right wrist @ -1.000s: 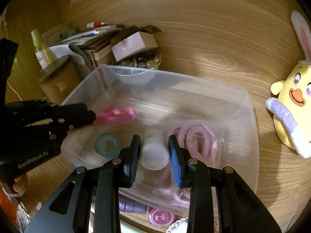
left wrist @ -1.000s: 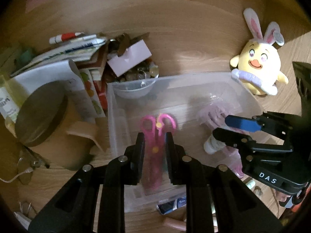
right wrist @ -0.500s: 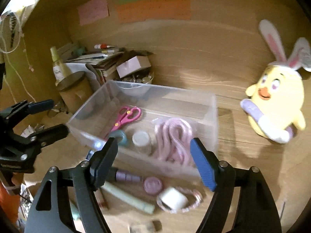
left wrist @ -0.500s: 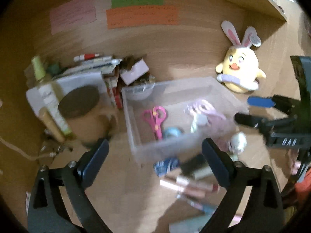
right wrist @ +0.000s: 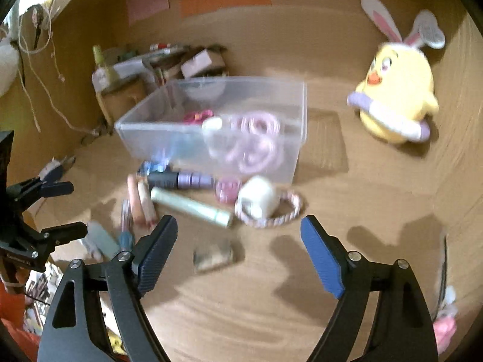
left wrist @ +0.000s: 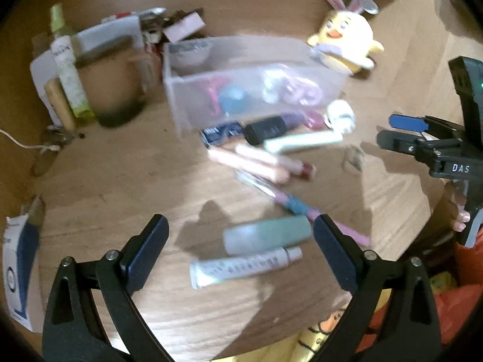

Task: Organize objects
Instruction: 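Grasp the white ointment tube with the left gripper while the right grasps the eraser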

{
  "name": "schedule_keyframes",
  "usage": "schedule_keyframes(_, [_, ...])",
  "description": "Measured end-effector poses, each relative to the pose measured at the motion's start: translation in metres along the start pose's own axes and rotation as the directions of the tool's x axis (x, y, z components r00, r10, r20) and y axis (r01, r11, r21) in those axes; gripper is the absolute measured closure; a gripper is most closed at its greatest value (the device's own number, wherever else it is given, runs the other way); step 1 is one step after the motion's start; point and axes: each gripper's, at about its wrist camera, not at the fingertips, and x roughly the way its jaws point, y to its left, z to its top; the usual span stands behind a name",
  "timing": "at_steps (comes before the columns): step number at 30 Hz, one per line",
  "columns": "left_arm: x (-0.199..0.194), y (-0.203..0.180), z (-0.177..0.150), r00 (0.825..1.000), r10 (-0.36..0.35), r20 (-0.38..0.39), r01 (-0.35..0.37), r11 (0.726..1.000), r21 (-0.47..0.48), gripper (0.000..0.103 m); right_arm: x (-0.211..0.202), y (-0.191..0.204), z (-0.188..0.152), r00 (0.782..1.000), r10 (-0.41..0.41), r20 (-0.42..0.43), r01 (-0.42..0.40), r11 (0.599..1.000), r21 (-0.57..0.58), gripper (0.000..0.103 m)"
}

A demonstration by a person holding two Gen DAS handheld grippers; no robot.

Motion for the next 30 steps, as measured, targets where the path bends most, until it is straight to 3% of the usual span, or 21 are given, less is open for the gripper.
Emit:
schedule_keyframes(6, [0.011,-0.004,-0.013,0.999,-0.036,-0.04,0.037,0.999,0.021,0.005,0.013,0.007,-0.02,0.998,0.029,-0.061,-0.03,0.999,-0.014,0.021])
schedule_keyframes(14, [0.009,0.006,-0.026,0.995,-0.065,-0.071,0.065,0.998,-0.004,0.006,0.028,0.013,-0.019,0.996,0.015,-0.093,-0.02,0.999,-0.045,0.021])
schedule_keyframes(19, [0.007,0.001,-0.031,0.998,-0.039,-0.047,0.04,0.999,0.017,0.022,0.038,0.015,-0.015,0.993,0.023,-0.114,-0.031,0.997,-0.069,0.022])
schedule_keyframes(21, [0.005,-0.002,-0.033,0.999,-0.031,-0.042,0.033,0.999,0.029,0.03,0.042,0.013,-0.015,0.992,0.025,-0.121,-0.032,0.998,-0.055,0.027])
schedule_keyframes(28, [0.001,-0.01,-0.038,0.999,-0.02,-0.044,0.022,0.999,0.04,0.03,0.041,0.016,-0.017,0.994,0.021,-0.107,-0.028,0.997,-0.065,0.063])
schedule_keyframes(30, [0.002,-0.013,-0.038,0.999,-0.012,-0.049,0.015,0.999,0.046,0.03,0.041,0.017,-0.018,0.995,0.012,-0.1,-0.019,0.998,-0.068,0.064])
